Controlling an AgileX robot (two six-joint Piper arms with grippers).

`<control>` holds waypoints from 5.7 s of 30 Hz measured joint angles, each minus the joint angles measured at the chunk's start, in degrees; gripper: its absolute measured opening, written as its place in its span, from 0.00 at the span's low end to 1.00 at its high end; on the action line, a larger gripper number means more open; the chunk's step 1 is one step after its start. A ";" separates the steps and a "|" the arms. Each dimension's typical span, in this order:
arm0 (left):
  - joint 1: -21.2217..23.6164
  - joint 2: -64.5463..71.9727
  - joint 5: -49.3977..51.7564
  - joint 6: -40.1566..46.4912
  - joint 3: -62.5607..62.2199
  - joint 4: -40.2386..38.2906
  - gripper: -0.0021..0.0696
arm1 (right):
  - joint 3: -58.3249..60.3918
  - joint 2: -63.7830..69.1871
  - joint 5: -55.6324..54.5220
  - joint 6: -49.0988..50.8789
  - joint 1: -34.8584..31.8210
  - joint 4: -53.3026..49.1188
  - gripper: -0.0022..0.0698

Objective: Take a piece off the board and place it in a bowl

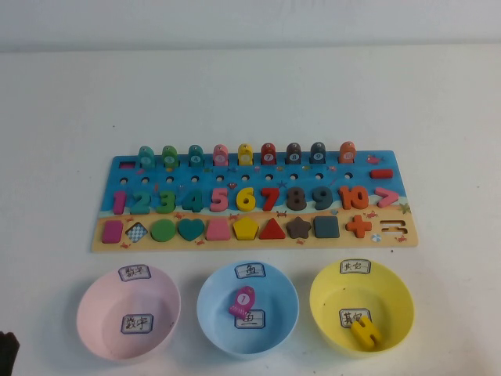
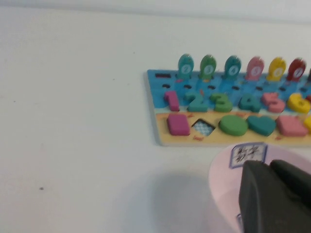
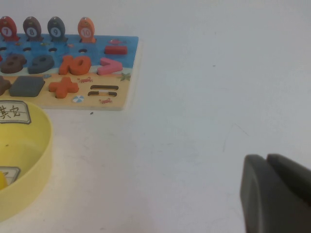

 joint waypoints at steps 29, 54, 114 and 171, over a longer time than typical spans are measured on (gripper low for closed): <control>0.00 18.63 -7.33 -2.59 -12.42 -22.05 0.02 | 0.00 0.00 0.10 0.00 0.00 0.00 0.01; 0.00 76.93 34.73 0.62 -64.02 -5.18 0.02 | 0.00 0.00 0.10 0.00 0.00 0.00 0.01; -1.16 115.06 46.87 -0.78 -88.70 5.14 0.43 | 0.00 0.00 0.10 0.00 0.00 0.00 0.01; -1.16 118.15 45.26 0.82 -89.50 7.37 0.43 | 0.00 0.00 0.10 0.00 0.00 0.00 0.01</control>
